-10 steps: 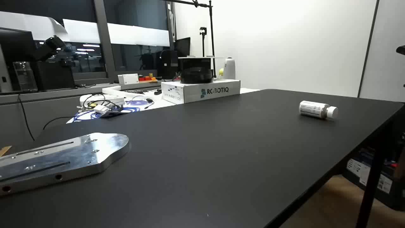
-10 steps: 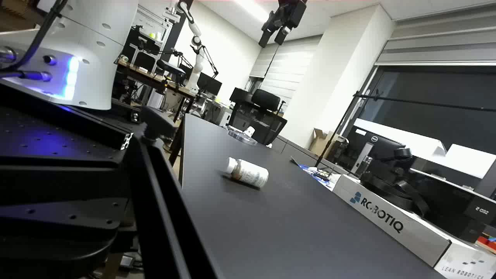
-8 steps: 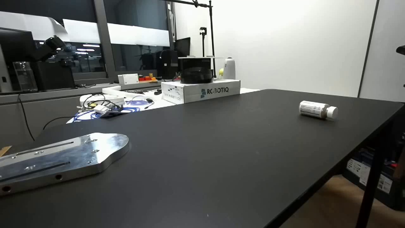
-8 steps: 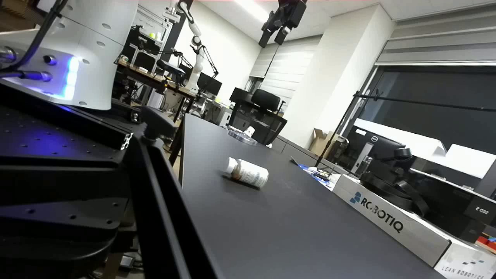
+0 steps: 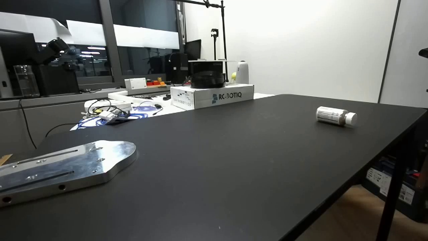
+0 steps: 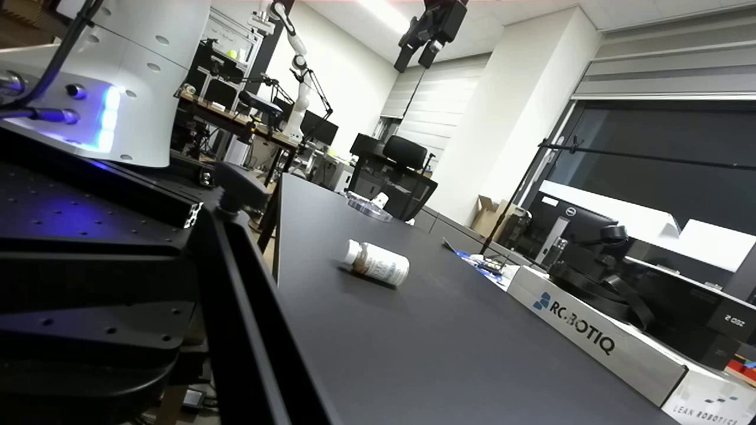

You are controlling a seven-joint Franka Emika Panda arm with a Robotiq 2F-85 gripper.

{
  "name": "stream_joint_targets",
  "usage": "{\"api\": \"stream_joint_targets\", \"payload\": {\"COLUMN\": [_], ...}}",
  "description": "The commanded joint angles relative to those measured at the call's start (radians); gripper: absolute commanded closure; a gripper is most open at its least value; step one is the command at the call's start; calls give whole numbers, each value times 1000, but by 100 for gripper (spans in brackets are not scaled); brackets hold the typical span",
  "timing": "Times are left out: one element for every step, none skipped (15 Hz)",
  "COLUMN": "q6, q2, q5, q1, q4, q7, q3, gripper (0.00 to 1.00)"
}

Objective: Place the bottle on the table upright

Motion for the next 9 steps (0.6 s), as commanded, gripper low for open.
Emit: {"api": "stream_joint_targets", "payload": {"q6": [-2,-2,-2,-2,-2,22,92,134,170], "q2": [0,0,0,0,0,13,21,46,68], "q5": [-4,-4,-4,-4,-4,14,3,-1,-7], "q1": [8,8,8,8,8,3,-18,-39,-58], "q4": [2,2,2,2,2,-2,-17,-16,-16], "q7": [4,4,4,4,4,13,47,72,92], "q3": [-7,-7,-7,-7,-7,-19,-17,-28,-36], "gripper": [0,0,0,0,0,0,0,0,0]}}
